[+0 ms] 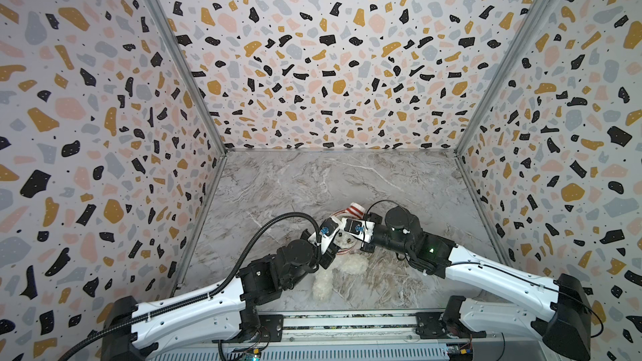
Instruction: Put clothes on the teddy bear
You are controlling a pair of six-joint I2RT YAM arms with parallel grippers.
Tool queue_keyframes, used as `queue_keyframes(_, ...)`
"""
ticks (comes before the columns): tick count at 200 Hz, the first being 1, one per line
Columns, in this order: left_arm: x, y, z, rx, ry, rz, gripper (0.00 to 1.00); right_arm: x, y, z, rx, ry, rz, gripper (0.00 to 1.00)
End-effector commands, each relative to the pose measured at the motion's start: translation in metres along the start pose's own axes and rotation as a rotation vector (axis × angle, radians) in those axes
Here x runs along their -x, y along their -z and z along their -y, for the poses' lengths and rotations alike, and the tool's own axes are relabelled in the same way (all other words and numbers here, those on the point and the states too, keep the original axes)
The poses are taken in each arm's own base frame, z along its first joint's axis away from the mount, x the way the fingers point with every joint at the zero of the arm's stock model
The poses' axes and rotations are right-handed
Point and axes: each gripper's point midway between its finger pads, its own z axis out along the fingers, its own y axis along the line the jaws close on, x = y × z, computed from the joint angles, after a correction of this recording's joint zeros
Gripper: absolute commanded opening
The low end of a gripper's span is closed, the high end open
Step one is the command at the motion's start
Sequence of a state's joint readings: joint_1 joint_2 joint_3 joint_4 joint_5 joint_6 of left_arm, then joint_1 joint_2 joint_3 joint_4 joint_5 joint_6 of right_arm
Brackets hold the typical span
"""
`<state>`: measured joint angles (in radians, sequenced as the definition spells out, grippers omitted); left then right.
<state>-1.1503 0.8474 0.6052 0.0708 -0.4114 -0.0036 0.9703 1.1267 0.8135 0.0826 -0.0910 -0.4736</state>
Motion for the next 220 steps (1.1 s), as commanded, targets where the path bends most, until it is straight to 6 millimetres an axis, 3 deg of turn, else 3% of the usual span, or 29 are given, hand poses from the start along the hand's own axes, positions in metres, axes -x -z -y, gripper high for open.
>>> queue_keyframes(1, 0.045, 0.011, 0.020, -0.113, 0.015, 0.148, 0.00, -0.011, -0.006, 0.023, -0.089, -0.014, -0.068, 0.05)
queue_keyframes(10, 0.043, 0.011, 0.019, -0.108, 0.016, 0.144, 0.00, -0.013, -0.006, 0.026, -0.103, -0.017, -0.075, 0.00)
queue_keyframes(51, 0.036, 0.011, 0.012, -0.070, 0.039, 0.131, 0.00, -0.016, -0.001, 0.037, -0.158, 0.005, -0.030, 0.00)
queue_keyframes(67, 0.036, 0.012, 0.008, -0.054, 0.067, 0.128, 0.25, -0.015, 0.003, 0.041, -0.160, 0.018, 0.011, 0.00)
queue_keyframes(82, 0.035, 0.013, 0.003, -0.030, 0.095, 0.117, 0.41, -0.015, 0.007, 0.044, -0.168, 0.052, 0.067, 0.00)
queue_keyframes(101, 0.037, 0.012, -0.006, 0.001, 0.152, 0.103, 0.53, -0.021, 0.014, 0.057, -0.189, 0.071, 0.134, 0.00)
queue_keyframes(118, 0.043, 0.008, -0.020, 0.015, 0.247, 0.100, 0.63, -0.015, 0.026, 0.070, -0.196, 0.092, 0.248, 0.00)
queue_keyframes(140, 0.057, 0.004, -0.040, -0.006, 0.411, 0.129, 0.64, 0.001, 0.033, 0.073, -0.180, 0.183, 0.351, 0.00)
queue_keyframes(185, 0.061, 0.002, -0.112, 0.029, 0.736, 0.162, 0.60, 0.038, 0.039, 0.063, -0.088, 0.318, 0.513, 0.00)
queue_keyframes(201, 0.054, -0.003, -0.123, 0.040, 0.765, 0.146, 0.60, 0.047, 0.041, 0.060, -0.066, 0.338, 0.565, 0.00)
queue_keyframes(220, 0.044, -0.016, -0.116, -0.042, 0.804, 0.111, 0.61, 0.048, 0.038, 0.055, -0.025, 0.348, 0.577, 0.00)
